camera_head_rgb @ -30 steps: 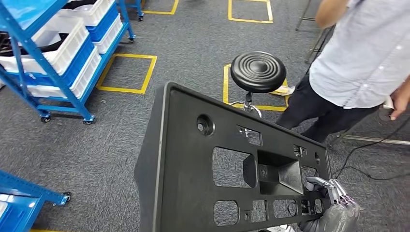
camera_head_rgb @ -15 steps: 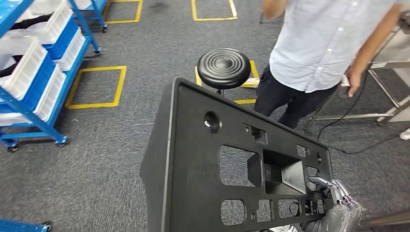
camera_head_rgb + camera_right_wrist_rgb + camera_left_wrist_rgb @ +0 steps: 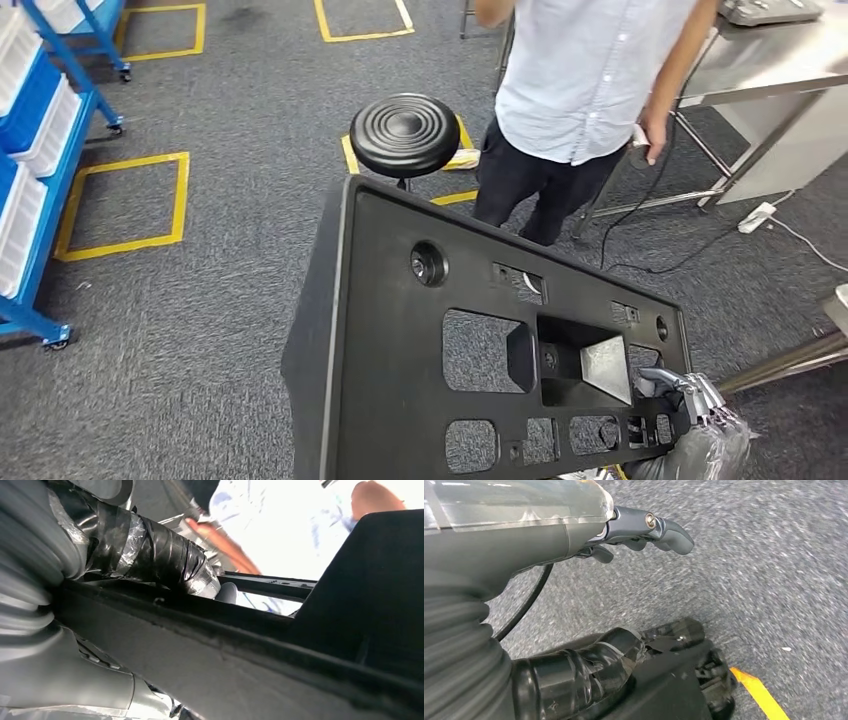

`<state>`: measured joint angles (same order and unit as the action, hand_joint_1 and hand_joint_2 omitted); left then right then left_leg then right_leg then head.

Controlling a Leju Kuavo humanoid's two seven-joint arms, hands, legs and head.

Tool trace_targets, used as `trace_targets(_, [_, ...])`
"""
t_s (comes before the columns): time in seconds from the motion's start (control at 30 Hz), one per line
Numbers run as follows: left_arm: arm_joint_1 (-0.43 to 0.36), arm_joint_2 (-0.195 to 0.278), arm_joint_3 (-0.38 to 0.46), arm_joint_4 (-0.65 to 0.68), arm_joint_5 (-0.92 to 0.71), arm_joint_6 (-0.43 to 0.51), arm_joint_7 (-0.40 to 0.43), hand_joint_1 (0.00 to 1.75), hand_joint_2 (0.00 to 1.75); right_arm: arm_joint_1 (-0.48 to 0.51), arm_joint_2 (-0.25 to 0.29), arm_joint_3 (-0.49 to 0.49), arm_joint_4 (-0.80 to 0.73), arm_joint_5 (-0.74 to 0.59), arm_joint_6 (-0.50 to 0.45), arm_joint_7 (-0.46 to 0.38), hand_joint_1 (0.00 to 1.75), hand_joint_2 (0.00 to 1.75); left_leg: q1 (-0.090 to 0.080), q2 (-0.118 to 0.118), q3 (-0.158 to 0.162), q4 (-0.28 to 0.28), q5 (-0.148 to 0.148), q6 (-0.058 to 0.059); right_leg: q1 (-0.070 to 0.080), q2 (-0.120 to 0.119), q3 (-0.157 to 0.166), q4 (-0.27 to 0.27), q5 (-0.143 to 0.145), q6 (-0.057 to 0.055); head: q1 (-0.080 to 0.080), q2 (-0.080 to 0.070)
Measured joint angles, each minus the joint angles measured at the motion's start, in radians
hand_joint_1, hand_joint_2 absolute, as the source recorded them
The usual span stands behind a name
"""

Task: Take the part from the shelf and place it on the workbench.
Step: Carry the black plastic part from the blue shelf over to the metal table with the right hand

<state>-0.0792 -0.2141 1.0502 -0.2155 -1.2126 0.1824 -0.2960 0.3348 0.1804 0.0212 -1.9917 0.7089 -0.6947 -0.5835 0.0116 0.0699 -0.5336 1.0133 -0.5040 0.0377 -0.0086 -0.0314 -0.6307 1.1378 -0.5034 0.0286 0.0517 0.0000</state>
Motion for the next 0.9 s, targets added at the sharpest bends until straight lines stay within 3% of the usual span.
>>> trace_targets(0.03, [-0.001, 0.0, 0.0, 0.0, 0.0, -0.001, 0.0, 0.0, 1.75, -0.001, 0.0, 0.0, 0.0, 0.0, 0.0, 0.0, 1.73, 1.75, -0.002, 0.009, 0.003, 0.0, -0.003, -0.004, 0.006, -0.022, 0.032, -0.06, 0.019, -0.007, 0.0, 0.0])
trace_targets(0.1, [-0.002, 0.0, 0.0, 0.0, 0.0, -0.002, 0.0, 0.0, 1.75, -0.002, 0.0, 0.0, 0.0, 0.0, 0.0, 0.0, 1.73, 1.75, -0.005, 0.025, 0.009, 0.0, -0.007, -0.013, 0.017, -0.045, 0.054, -0.109, 0.023, -0.019, 0.0, 0.0])
trace_targets(0.17, [-0.004, 0.0, 0.0, 0.0, -0.002, -0.005, 0.0, 0.0, 1.75, -0.001, 0.0, 0.0, -0.001, -0.001, 0.0, 0.0, 1.73, 1.75, -0.007, 0.04, 0.015, -0.003, -0.011, -0.023, 0.015, -0.022, 0.054, -0.114, 0.028, -0.029, 0.0, 0.0])
trace_targets(0.2, [-0.005, 0.0, 0.0, 0.0, -0.003, -0.006, 0.0, 0.0, 1.75, 0.0, 0.0, -0.001, -0.001, -0.001, 0.0, 0.0, 1.73, 1.75, -0.006, 0.03, 0.015, 0.002, -0.019, -0.028, 0.011, -0.01, 0.056, -0.119, 0.031, -0.035, -0.001, 0.0])
trace_targets(0.27, [-0.006, 0.001, 0.0, 0.0, -0.005, -0.008, 0.0, 0.0, 1.75, 0.0, 0.0, -0.002, -0.001, -0.003, 0.0, 0.0, 1.73, 1.75, -0.003, -0.017, -0.01, 0.066, -0.062, -0.036, 0.002, 0.011, 0.061, -0.128, 0.038, -0.046, -0.001, 0.0])
trace_targets(0.3, [-0.005, 0.001, 0.0, 0.0, -0.005, -0.009, 0.0, 0.0, 1.75, -0.001, 0.0, -0.002, -0.002, -0.005, 0.0, 0.0, 1.73, 1.75, -0.002, -0.043, -0.038, 0.129, -0.095, -0.039, 0.003, 0.022, 0.06, -0.129, 0.038, -0.049, -0.002, 0.0])
trace_targets(0.37, [-0.002, 0.001, 0.0, 0.0, -0.006, -0.009, 0.001, 0.0, 1.75, 0.0, 0.0, -0.004, -0.002, -0.009, 0.0, 0.0, 1.73, 1.75, -0.001, -0.059, -0.101, 0.255, -0.142, -0.043, 0.003, 0.047, 0.058, -0.126, 0.038, -0.051, -0.002, 0.0])
trace_targets(0.4, [0.0, 0.001, 0.0, 0.0, -0.006, -0.009, 0.001, 0.0, 1.75, 0.001, 0.0, -0.005, -0.002, -0.011, 0.0, -0.001, 1.73, 1.75, -0.001, -0.06, -0.117, 0.28, -0.139, -0.043, 0.004, 0.061, 0.058, -0.123, 0.038, -0.051, -0.002, 0.0])
trace_targets(0.43, [0.001, 0.001, 0.0, 0.0, -0.007, -0.009, 0.002, 0.0, 1.75, 0.002, 0.0, -0.006, -0.002, -0.012, 0.0, -0.001, 1.73, 1.75, 0.0, -0.062, -0.114, 0.266, -0.115, -0.043, 0.003, 0.076, 0.058, -0.119, 0.037, -0.05, -0.002, 0.0])
trace_targets(0.47, [0.002, 0.001, 0.0, 0.0, -0.008, -0.009, 0.002, 0.0, 1.75, 0.002, 0.0, -0.007, -0.002, -0.014, 0.0, -0.002, 1.73, 1.75, 0.001, -0.067, -0.095, 0.216, -0.077, -0.042, 0.003, 0.09, 0.058, -0.115, 0.035, -0.048, -0.002, 0.0])
trace_targets(0.53, [0.002, 0.002, 0.0, 0.0, -0.009, -0.009, 0.002, 0.0, 1.75, 0.003, 0.0, -0.01, -0.002, -0.014, 0.0, -0.003, 1.73, 1.75, 0.004, -0.107, -0.043, 0.087, -0.015, -0.037, 0.002, 0.115, 0.054, -0.103, 0.029, -0.041, -0.002, 0.0])
trace_targets(0.6, [0.001, 0.002, 0.0, 0.0, -0.009, -0.008, 0.002, 0.0, 1.75, 0.004, 0.0, -0.012, -0.002, -0.014, 0.0, -0.004, 1.73, 1.75, 0.005, -0.138, -0.019, 0.026, -0.001, -0.031, 0.002, 0.136, 0.045, -0.095, 0.028, -0.03, -0.002, 0.0])
trace_targets(0.67, [-0.002, 0.002, 0.0, 0.0, -0.011, -0.008, 0.002, 0.0, 1.75, 0.007, 0.0, -0.015, -0.003, -0.014, 0.0, -0.004, 1.73, 1.75, 0.003, -0.125, -0.017, 0.022, 0.002, -0.021, -0.001, 0.155, 0.038, -0.096, 0.032, -0.018, -0.002, 0.0])
trace_targets(0.7, [-0.003, 0.002, 0.0, 0.0, -0.013, -0.008, 0.001, 0.0, 1.75, 0.01, 0.0, -0.017, -0.003, -0.014, -0.001, -0.004, 1.73, 1.75, 0.003, -0.113, -0.015, 0.017, 0.005, -0.015, -0.002, 0.151, 0.035, -0.093, 0.03, -0.012, -0.001, 0.0])
trace_targets(0.77, [-0.003, 0.001, 0.0, 0.0, -0.014, -0.009, 0.001, 0.0, 1.75, 0.012, 0.0, -0.019, -0.003, -0.014, -0.001, -0.005, 1.73, 1.75, 0.007, -0.09, -0.013, 0.008, 0.011, -0.002, 0.0, 0.107, 0.01, -0.041, -0.004, -0.002, 0.0, 0.0])
trace_targets(0.83, [-0.001, 0.001, 0.0, 0.0, -0.015, -0.009, 0.001, 0.0, 1.75, 0.013, 0.0, -0.021, -0.003, -0.017, -0.001, -0.006, 1.73, 1.75, 0.005, -0.064, -0.013, 0.006, 0.011, 0.004, 0.0, 0.056, -0.046, 0.078, -0.067, 0.006, 0.002, 0.0])
trace_targets(0.9, [0.001, 0.001, 0.0, 0.0, -0.016, -0.009, 0.002, 0.0, 1.75, 0.015, 0.0, -0.024, -0.003, -0.022, -0.001, -0.006, 1.73, 1.75, 0.003, -0.037, -0.013, 0.007, 0.008, 0.006, -0.003, 0.042, -0.089, 0.168, -0.095, 0.011, 0.002, 0.0])
